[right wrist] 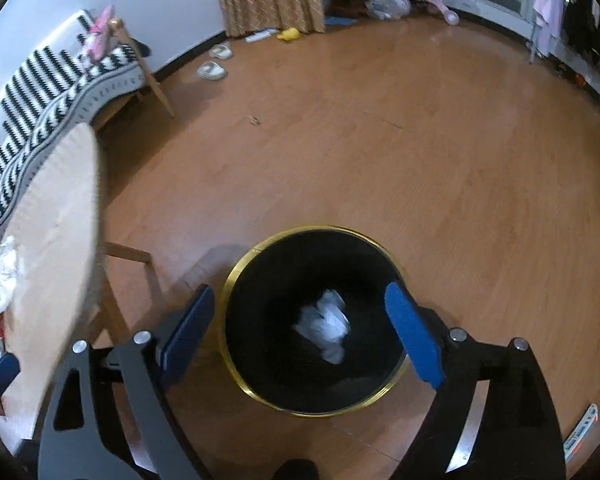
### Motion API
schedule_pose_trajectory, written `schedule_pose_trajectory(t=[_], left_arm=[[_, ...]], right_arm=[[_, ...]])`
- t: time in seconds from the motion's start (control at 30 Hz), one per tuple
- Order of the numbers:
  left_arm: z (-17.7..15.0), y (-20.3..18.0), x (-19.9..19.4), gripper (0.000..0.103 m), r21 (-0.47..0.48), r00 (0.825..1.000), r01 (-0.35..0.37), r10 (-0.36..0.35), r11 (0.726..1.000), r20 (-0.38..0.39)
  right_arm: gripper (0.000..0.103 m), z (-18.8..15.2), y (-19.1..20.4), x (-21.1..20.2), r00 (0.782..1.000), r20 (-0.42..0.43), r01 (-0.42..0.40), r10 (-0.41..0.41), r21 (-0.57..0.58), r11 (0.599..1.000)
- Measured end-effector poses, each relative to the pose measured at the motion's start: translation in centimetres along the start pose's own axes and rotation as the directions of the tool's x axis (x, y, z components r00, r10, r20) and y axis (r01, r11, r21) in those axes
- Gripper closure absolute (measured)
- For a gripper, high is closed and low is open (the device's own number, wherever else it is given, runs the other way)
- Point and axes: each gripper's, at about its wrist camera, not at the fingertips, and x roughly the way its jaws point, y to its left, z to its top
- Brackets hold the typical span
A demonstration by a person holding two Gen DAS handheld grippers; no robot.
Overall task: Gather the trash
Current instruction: 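Return to the table and grasp the red cigarette pack with the left gripper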
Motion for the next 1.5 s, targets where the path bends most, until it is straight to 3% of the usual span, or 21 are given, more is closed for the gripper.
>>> schedule_pose_trajectory(t=[0.17, 0.27, 0.47, 0.63, 0.7, 0.8, 0.9, 1.07, 1.13, 1.23, 1.3, 1.43, 1.5], left_arm=[[-1.4, 6.8, -6.0, 0.007, -0.101, 0.988, -0.147, 0.151, 0.984, 0.036], [-3.1, 11.9, -9.3, 0.007, -0.189, 0.967, -0.246, 0.255, 0.951, 0.024], [-8.4, 23.3, -17.0, 0.007, -0.365, 0.894, -0.424, 0.446, 0.829, -0.026], [-14.3, 32.3, -23.2, 0.007, -0.482, 0.818, -0.542, 0.563, 0.689, -0.115], [-16.7, 34.9, -25.1, 0.007, -0.532, 0.804, -0.555, 0.576, 0.639, -0.147], [-18.6, 37.5, -27.0, 0.007, -0.577, 0.798, -0.553, 0.58, 0.6, -0.162], [-19.9, 39.0, -27.5, 0.007, -0.584, 0.803, -0.55, 0.569, 0.597, -0.174], [-21.7, 39.7, -26.7, 0.007, -0.538, 0.817, -0.551, 0.544, 0.638, -0.193], [-21.6, 39.7, -25.8, 0.007, -0.511, 0.815, -0.56, 0.545, 0.652, -0.198], [-21.4, 40.0, -24.5, 0.006, -0.463, 0.797, -0.594, 0.56, 0.658, -0.226], [-21.3, 40.3, -24.1, 0.006, -0.456, 0.797, -0.595, 0.561, 0.662, -0.224], [-21.2, 41.4, -24.0, 0.006, -0.479, 0.801, -0.586, 0.556, 0.654, -0.222], [-21.4, 41.8, -24.3, 0.006, -0.503, 0.798, -0.589, 0.553, 0.632, -0.241]], right_arm=[[0.019, 0.2, 8.9, -2.8, 0.994, 0.052, -0.089, 0.096, -0.128, 0.988], [0.019, -0.9, 16.3, -4.5, 0.982, 0.048, -0.165, 0.183, -0.257, 0.952], [0.016, -5.4, 30.2, -7.0, 0.937, -0.016, -0.319, 0.35, -0.452, 0.833], [0.015, -9.2, 39.7, -7.2, 0.911, -0.096, -0.382, 0.402, -0.564, 0.732], [0.015, -10.6, 42.1, -6.8, 0.911, -0.111, -0.381, 0.397, -0.593, 0.709], [0.015, -12.5, 44.4, -5.9, 0.923, -0.118, -0.354, 0.366, -0.634, 0.688], [0.015, -13.6, 46.4, -4.5, 0.935, -0.129, -0.331, 0.329, -0.647, 0.687], [0.015, -14.5, 48.2, -2.7, 0.946, -0.124, -0.304, 0.301, -0.666, 0.681], [0.015, -14.6, 48.7, -2.1, 0.95, -0.117, -0.29, 0.29, -0.677, 0.677], [0.015, -14.8, 49.6, -1.2, 0.95, -0.128, -0.293, 0.284, -0.68, 0.672], [0.015, -14.9, 49.9, -1.0, 0.951, -0.129, -0.289, 0.28, -0.686, 0.667], [0.015, -15.0, 50.1, -0.9, 0.952, -0.127, -0.285, 0.277, -0.695, 0.66], [0.015, -15.0, 50.0, -1.0, 0.953, -0.126, -0.284, 0.277, -0.696, 0.66]])
